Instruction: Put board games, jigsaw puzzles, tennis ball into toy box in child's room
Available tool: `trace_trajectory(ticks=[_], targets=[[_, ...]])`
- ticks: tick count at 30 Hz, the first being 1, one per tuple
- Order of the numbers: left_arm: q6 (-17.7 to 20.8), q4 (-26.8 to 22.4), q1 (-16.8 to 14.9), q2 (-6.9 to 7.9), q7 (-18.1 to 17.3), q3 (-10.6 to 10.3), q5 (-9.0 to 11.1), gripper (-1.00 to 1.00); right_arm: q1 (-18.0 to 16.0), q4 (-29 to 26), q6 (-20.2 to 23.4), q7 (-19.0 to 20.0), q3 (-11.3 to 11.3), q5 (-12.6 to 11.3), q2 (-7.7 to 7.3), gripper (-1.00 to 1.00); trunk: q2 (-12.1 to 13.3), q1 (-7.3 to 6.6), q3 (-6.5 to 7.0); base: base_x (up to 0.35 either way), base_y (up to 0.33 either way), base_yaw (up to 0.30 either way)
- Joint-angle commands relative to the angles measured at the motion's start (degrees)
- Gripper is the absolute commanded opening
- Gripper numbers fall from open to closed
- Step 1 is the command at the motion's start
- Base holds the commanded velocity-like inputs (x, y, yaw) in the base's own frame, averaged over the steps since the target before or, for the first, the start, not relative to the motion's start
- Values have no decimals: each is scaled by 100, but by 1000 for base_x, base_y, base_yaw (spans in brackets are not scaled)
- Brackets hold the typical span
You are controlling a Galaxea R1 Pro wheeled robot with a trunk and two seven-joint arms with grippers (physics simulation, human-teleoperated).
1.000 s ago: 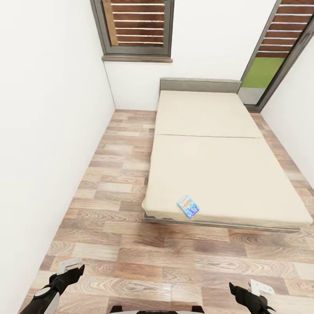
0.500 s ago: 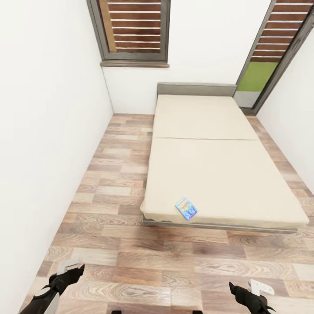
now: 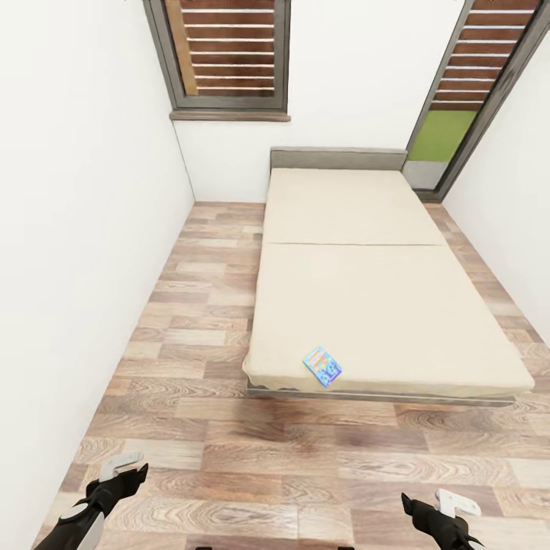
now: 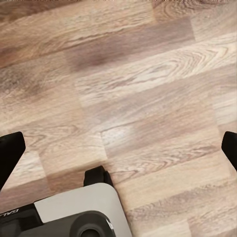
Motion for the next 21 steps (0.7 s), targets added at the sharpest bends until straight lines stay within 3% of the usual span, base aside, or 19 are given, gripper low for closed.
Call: trace_trajectory(ticks=[1,21], targets=[[-9,5,-4,-2,-49,34,26,100,-1,-7,8,-4,2,-48,-1,100,-8,3,-2,0,0,-4],[-9,5,-4,-1,-49,34,26,100,-1,-7,5,-4,2,-55,-1,100,-8,3,175,0,0,0]])
